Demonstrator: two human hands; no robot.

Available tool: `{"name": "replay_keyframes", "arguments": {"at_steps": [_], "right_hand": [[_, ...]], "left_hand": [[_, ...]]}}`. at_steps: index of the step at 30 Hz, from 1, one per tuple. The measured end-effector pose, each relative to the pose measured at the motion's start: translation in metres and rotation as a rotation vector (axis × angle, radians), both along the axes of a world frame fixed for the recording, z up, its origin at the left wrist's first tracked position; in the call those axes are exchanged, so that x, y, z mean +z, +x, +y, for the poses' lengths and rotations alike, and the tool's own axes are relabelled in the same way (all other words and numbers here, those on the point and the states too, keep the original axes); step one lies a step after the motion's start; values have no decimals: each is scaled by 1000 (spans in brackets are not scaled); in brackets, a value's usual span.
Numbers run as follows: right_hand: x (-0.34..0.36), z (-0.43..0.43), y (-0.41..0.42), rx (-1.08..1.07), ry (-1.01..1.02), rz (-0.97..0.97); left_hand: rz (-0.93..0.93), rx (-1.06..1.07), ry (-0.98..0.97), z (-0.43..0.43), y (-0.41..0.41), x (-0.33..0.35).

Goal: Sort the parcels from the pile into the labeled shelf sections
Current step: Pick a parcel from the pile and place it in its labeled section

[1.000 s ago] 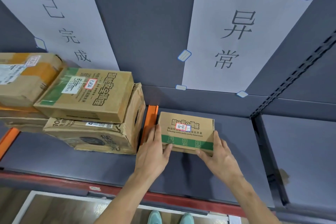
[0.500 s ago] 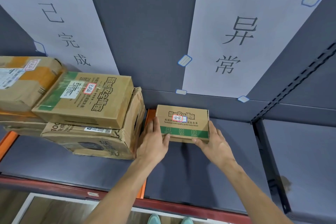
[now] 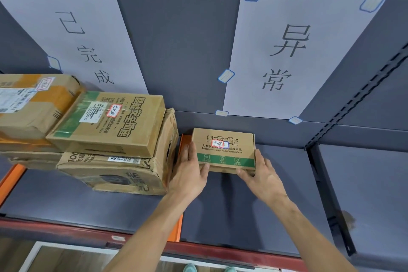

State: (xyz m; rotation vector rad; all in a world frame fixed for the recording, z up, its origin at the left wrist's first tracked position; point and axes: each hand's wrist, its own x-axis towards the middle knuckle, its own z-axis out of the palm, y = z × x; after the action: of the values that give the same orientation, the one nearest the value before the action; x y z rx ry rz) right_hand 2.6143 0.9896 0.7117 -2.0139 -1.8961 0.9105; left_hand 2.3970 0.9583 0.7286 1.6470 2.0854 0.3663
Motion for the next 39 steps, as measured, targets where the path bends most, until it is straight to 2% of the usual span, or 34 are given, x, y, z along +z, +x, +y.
{"name": "replay_keyframes", "arguments": {"at_steps": [2, 11, 20, 29, 39], "right_hand": [[1, -6, 2, 11, 12, -28], [4, -60, 28, 73, 64, -203], [7, -141, 70, -117, 127, -193], [21, -199, 155, -302, 129, -192], [40, -273, 309, -363, 124, -271]], "left_hand": [[-32, -12, 54, -14, 2, 2], [83, -267, 178, -71, 14, -12], [-1, -546, 137, -73, 72, -18], [30, -756, 98, -85, 162, 0], [30, -904, 124, -131, 339, 25]]}}
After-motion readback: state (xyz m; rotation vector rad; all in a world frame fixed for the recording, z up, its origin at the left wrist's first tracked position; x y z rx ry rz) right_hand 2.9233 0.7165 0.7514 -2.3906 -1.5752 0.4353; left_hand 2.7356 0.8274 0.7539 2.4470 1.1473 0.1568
